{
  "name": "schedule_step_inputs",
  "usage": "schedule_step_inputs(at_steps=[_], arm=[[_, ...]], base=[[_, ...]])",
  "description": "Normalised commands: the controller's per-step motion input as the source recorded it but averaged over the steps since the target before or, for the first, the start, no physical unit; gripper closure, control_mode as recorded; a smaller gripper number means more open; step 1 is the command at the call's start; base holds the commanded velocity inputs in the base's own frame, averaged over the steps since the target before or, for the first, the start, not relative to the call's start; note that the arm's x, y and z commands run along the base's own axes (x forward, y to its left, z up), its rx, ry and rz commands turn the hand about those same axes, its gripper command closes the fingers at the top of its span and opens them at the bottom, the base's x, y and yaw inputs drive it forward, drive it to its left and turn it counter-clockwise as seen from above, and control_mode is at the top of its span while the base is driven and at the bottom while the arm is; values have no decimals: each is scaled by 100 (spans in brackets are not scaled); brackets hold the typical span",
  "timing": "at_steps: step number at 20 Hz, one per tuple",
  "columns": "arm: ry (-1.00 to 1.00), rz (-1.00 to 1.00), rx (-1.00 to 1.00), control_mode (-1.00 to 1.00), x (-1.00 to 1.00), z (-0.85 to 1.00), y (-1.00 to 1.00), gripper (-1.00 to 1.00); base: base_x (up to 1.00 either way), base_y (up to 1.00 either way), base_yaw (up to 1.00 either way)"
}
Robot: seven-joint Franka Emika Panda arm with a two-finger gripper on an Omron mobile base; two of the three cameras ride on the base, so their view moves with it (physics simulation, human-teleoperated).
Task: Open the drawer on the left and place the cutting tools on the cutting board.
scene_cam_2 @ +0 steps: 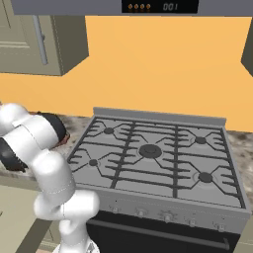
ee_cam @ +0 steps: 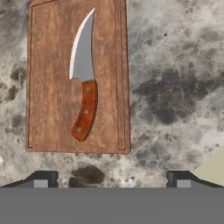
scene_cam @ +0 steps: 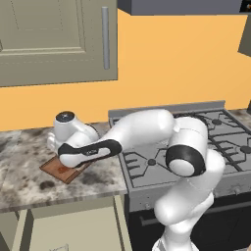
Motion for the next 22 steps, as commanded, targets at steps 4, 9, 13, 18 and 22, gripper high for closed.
schedule_step_inputs(at_steps=[4, 9, 13, 18, 22], arm=[[2, 36, -9, -100, -100, 3, -1, -100], [0, 47, -1, -100, -100, 2, 0, -100], [0, 60, 0, -100, -100, 0, 0, -100], [0, 57, 1, -100, -61, 0, 0, -100], [-1, 9, -2, -100, -7, -9, 5, -100]], base=[[0, 0, 0], [0, 0, 0], [0, 0, 0], [0, 0, 0], [0, 0, 0]])
